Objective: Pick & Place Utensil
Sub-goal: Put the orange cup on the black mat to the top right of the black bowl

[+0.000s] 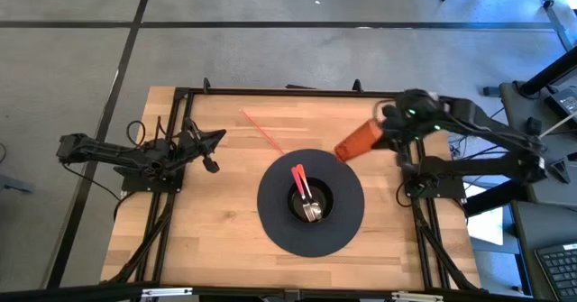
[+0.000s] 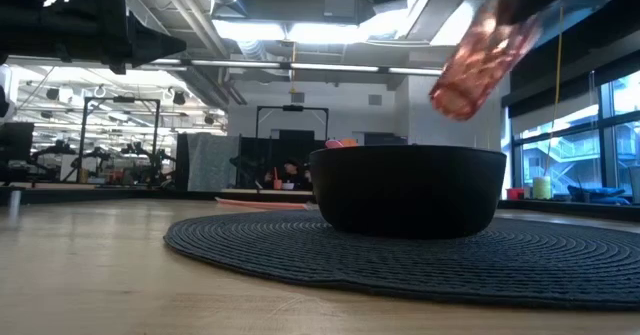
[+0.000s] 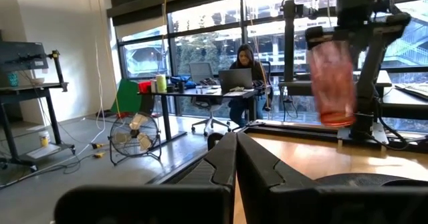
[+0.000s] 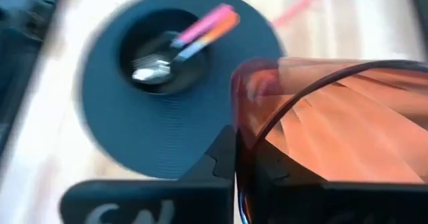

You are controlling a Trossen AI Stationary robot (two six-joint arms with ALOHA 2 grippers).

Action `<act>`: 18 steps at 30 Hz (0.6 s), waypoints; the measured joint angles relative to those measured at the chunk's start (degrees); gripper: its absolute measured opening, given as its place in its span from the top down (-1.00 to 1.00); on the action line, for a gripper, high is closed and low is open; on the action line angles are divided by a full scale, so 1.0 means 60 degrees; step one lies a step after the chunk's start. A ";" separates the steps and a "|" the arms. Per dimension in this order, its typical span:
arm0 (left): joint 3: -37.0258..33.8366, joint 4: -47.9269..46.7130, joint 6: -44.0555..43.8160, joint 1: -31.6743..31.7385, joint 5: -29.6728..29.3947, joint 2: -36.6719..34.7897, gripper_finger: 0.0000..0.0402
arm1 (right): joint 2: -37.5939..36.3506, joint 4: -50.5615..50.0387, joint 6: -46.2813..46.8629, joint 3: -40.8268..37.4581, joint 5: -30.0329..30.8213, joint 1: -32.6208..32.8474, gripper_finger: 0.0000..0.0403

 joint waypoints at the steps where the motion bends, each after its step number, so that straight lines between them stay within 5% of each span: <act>1: 0.0000 -0.0002 0.0000 0.0002 0.0000 -0.0001 0.97 | -0.0377 0.0042 0.0091 -0.0247 -0.0335 0.0000 0.96; 8: 0.0000 -0.0002 -0.0004 0.0002 0.0004 -0.0001 0.98 | -0.2467 0.1758 0.0958 -0.2306 -0.1497 0.0000 0.95; 18: 0.0000 -0.0012 -0.0005 0.0002 0.0007 0.0000 0.97 | -0.3542 0.1850 0.1937 -0.3749 -0.2041 0.0000 0.95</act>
